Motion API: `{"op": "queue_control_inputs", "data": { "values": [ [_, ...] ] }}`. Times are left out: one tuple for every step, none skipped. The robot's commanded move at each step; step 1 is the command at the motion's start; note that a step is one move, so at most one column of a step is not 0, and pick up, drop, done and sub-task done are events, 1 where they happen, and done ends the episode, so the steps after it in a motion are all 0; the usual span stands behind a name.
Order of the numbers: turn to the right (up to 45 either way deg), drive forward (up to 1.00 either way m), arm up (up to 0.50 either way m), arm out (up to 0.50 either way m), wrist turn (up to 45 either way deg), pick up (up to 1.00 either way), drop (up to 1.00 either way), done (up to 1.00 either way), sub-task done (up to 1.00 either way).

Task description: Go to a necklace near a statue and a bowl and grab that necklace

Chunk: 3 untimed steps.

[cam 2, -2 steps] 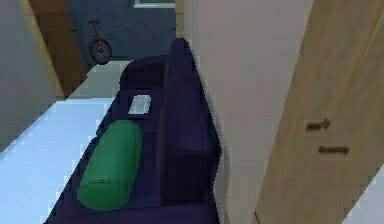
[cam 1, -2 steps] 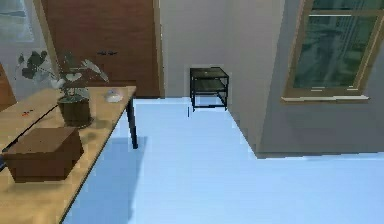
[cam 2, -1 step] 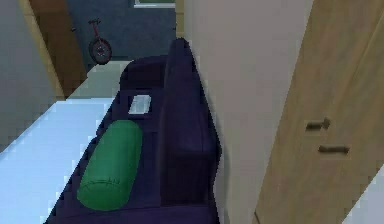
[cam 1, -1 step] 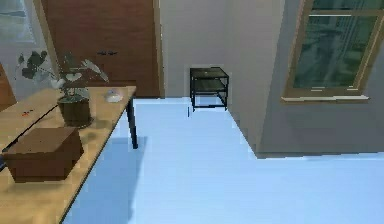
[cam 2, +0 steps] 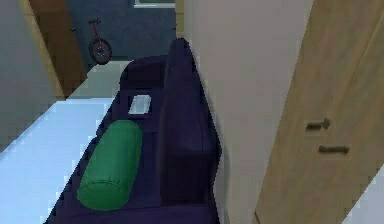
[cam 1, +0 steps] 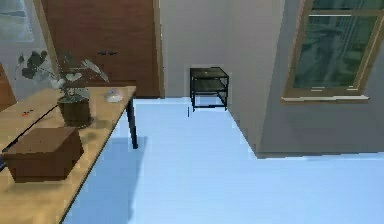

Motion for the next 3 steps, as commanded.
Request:
{"op": "queue_control_inputs", "data": {
  "values": [
    [45.0,0.0,0.0,0.0,0.0,0.0,0.0,0.0,0.0],
    [-15.0,0.0,0.0,0.0,0.0,0.0,0.0,0.0,0.0],
    [45.0,0.0,0.0,0.0,0.0,0.0,0.0,0.0,0.0]
  ]
}}
